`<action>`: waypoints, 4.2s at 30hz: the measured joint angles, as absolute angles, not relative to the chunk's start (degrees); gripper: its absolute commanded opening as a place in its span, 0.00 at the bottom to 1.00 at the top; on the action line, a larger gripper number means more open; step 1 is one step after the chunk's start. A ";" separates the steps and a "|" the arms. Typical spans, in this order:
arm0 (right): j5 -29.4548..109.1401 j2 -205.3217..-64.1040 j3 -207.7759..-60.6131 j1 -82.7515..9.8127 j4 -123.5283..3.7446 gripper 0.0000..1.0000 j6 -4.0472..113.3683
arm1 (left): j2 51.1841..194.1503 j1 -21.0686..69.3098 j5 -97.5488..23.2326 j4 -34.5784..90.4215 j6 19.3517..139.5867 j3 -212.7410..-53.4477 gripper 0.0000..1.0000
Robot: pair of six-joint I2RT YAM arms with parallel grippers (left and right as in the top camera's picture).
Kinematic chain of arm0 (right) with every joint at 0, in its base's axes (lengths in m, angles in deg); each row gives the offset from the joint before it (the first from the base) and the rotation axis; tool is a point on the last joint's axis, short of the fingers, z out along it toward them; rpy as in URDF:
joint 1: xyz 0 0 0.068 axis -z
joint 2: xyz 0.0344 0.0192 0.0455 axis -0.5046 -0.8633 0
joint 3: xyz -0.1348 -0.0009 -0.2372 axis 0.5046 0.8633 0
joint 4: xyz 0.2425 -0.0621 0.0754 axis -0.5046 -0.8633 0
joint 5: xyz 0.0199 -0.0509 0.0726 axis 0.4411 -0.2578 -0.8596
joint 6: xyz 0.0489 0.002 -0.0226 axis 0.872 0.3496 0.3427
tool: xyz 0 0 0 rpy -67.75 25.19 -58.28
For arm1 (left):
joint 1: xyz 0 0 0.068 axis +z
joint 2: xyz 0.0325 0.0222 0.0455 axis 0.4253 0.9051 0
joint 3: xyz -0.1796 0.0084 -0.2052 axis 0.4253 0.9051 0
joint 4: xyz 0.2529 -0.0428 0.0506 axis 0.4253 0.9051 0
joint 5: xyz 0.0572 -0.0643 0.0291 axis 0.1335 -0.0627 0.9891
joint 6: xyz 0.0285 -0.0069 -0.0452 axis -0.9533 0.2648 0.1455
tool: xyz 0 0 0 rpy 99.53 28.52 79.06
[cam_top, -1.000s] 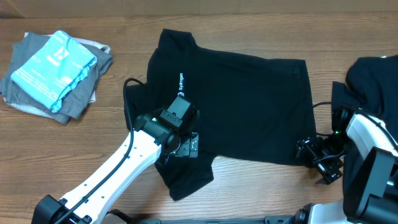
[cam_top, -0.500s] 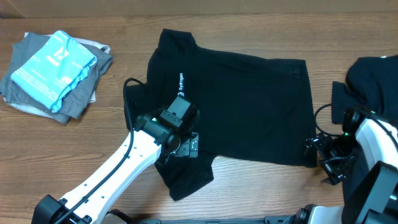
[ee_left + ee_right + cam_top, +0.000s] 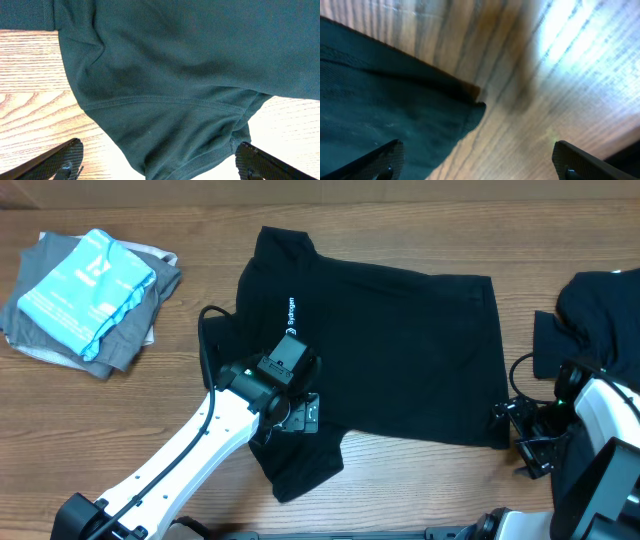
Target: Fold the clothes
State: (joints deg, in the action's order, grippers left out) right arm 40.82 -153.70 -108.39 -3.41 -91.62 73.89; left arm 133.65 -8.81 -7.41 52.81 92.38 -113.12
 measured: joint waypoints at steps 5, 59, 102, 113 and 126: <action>40.68 -153.65 -106.01 -3.41 -88.62 0.95 74.14 | 133.65 -8.81 -7.41 52.81 92.38 -113.12 1.00; 42.35 -153.65 -103.69 -3.41 -87.05 0.48 75.01 | 133.65 -8.81 -7.41 52.83 92.38 -113.12 1.00; 40.68 -153.65 -103.63 -3.45 -80.82 0.62 74.83 | 133.65 -8.81 -7.41 52.81 92.38 -113.10 1.00; 38.91 -153.65 -103.63 -3.45 -80.19 0.46 73.26 | 133.65 -8.81 -7.41 52.81 92.38 -113.10 1.00; 38.21 -153.65 -103.63 -3.45 -78.63 0.08 70.48 | 133.65 -8.81 -7.41 52.81 92.38 -113.07 1.00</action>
State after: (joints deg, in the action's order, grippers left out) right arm 38.21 -153.65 -103.63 -3.45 -78.63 70.48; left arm 133.65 -8.81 -7.41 52.81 92.38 -113.07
